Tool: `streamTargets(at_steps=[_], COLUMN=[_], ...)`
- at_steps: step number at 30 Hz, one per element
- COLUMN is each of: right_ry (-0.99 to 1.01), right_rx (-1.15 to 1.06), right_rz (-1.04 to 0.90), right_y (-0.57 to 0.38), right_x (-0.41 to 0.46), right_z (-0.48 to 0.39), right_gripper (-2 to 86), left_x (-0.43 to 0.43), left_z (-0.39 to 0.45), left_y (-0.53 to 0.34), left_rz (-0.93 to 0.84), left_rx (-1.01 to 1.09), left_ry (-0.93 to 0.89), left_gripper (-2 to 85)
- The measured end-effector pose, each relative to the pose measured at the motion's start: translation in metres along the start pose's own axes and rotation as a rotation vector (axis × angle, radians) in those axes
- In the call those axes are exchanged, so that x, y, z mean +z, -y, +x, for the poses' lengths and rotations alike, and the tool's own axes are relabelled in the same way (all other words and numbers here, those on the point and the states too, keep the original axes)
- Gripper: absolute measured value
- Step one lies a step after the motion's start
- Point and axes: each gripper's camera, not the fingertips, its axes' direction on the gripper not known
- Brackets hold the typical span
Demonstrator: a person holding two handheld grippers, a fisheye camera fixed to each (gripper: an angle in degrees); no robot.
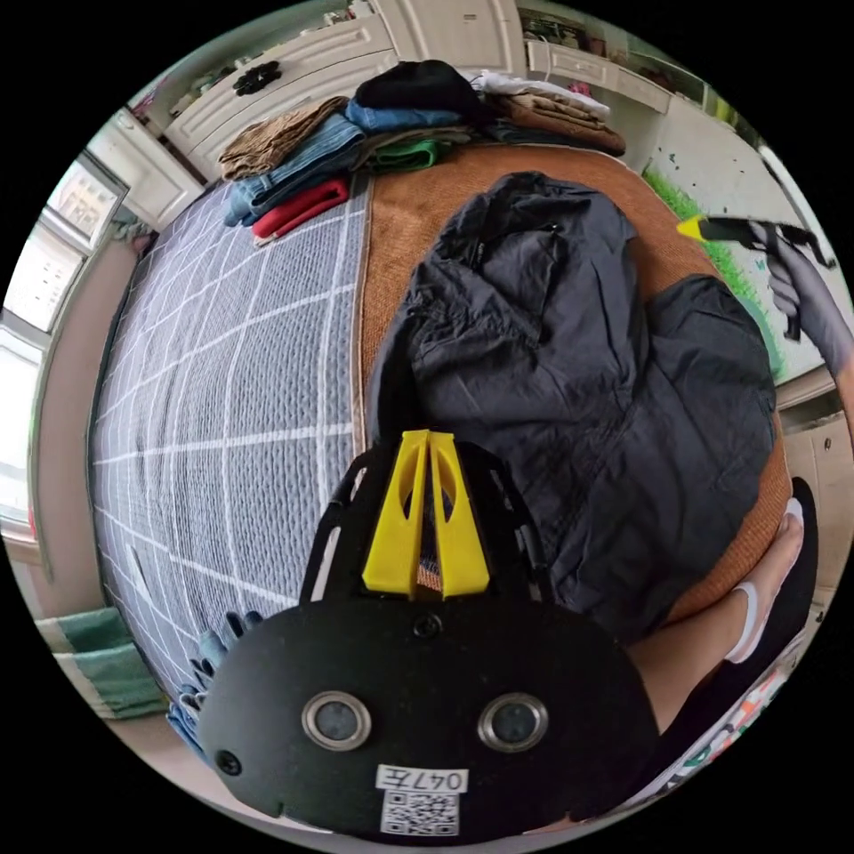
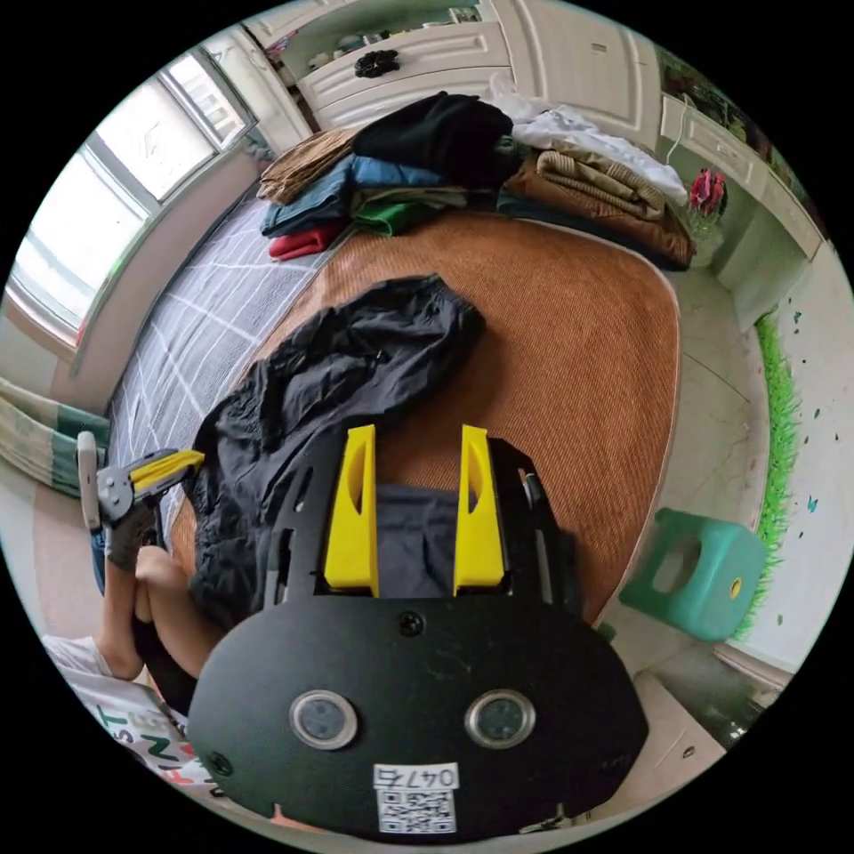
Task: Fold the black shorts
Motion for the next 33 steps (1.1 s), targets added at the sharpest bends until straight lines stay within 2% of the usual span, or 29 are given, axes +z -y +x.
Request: streamTargets(at_steps=[4, 9, 13, 17, 19, 22, 24, 26, 31, 33], right_ry=[-0.046, -0.032, -0.205, -0.303, -0.306, -0.232, -0.170, -0.101, -0.050, -0.081], right_rx=[0.038, 0.088, 0.025, 0.077, 0.141, 0.220, 0.253, 0.232, 0.077, -0.018], right_rz=[-0.038, -0.228, -0.174, -0.171, -0.135, -0.066, 0.007, 0.080, -0.045, -0.085], right_y=[0.075, 0.096, 0.049, -0.028, -0.058, -0.102, -0.133, -0.184, -0.284, -0.314], right_x=[0.029, 0.073, 0.050, 0.020, 0.001, -0.038, -0.074, -0.118, -0.135, -0.127], right_z=[0.018, 0.031, 0.034, 0.067, 0.086, 0.111, 0.119, 0.119, 0.098, 0.080], right_gripper=[9.6, 0.5, -0.6, -0.3, 0.6, 6.6, 8.4, 8.7, 8.4, 8.3], left_x=[0.003, 0.023, 0.030, 0.008, -0.006, -0.026, -0.040, -0.065, -0.145, -0.177], left_z=[-0.030, -0.060, -0.083, -0.080, -0.078, -0.078, -0.076, -0.064, -0.003, 0.034], left_y=[-0.001, 0.010, 0.019, 0.030, 0.030, 0.028, 0.029, 0.031, 0.027, 0.026], left_rz=[0.002, -0.058, -0.022, 0.114, 0.177, 0.247, 0.288, 0.341, 0.435, 0.414], left_rx=[-0.070, -0.134, -0.215, -0.189, -0.181, -0.160, -0.110, 0.038, 0.418, 0.584], left_ry=[-0.028, -0.050, -0.135, -0.193, -0.192, -0.208, -0.266, -0.404, -0.593, -0.638], left_gripper=[-1.0, -1.0, -1.0, -0.9, -0.9, -0.8, -0.6, 0.0, 4.0, 6.1])
